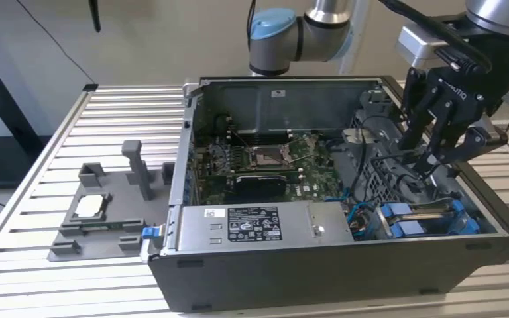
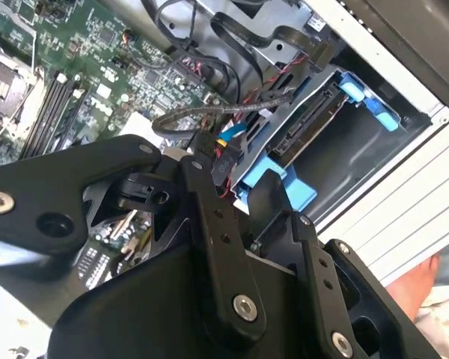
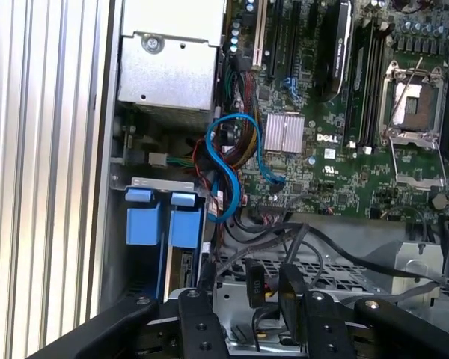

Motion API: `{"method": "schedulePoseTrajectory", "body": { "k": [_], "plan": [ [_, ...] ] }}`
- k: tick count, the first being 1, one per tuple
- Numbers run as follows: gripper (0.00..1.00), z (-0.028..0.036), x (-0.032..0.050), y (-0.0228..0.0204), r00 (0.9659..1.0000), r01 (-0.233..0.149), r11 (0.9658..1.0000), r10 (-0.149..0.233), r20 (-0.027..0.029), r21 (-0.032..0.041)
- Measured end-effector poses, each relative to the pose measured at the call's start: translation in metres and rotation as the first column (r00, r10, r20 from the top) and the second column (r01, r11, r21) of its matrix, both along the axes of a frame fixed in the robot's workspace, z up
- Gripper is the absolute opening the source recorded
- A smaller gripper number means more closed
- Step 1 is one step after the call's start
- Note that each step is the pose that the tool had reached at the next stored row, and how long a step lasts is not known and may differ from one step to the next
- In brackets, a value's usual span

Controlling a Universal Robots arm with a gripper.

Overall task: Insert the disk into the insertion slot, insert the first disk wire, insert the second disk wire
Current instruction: 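Insert the first disk wire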

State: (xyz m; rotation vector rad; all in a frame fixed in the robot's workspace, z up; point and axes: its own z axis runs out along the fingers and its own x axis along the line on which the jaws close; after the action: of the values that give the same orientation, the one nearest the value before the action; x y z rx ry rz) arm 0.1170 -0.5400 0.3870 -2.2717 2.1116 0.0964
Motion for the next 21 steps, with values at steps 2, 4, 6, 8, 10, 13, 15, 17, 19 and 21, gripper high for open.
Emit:
{"method": "schedulePoseTrajectory", "body": {
  "k": [2,4,6,8,10,13,15,17,19,21],
  "plan": [
    [0.47,-0.0015,-0.0002,0.0003,1.0,0.0,1.0,0.0,0.005,0.0],
    [0.47,-0.0027,-0.0003,0.0005,1.0,0.0,1.0,0.0,0.0095,0.0],
    [0.47,-0.0031,-0.0003,0.0006,0.9999,0.0,1.0,0.0,0.0112,-0.0002],
    [0.47,-0.0031,-0.0003,0.0005,0.9999,0.0,1.0,0.0,0.0113,-0.0004],
    [0.47,-0.0032,-0.0003,0.0005,0.9999,0.0,1.0,0.0,0.0113,-0.0003],
    [0.47,-0.0032,-0.0003,0.0005,0.9999,0.0,1.0,0.0,0.0113,-0.0005],
    [0.45,-0.0032,-0.0003,0.0005,0.9999,0.0,1.0,0.0,0.0113,-0.0005],
    [0.38,-0.0032,-0.0003,0.0005,0.9999,0.0,1.0,0.0,0.0113,-0.0007],
    [0.26,-0.0032,-0.0003,0.0005,0.9999,0.0,1.0,0.0,0.0113,-0.0007],
    [0.2,-0.0032,-0.0003,0.0005,0.9999,0.0,1.0,0.0,0.0113,-0.0008]
  ]
}}
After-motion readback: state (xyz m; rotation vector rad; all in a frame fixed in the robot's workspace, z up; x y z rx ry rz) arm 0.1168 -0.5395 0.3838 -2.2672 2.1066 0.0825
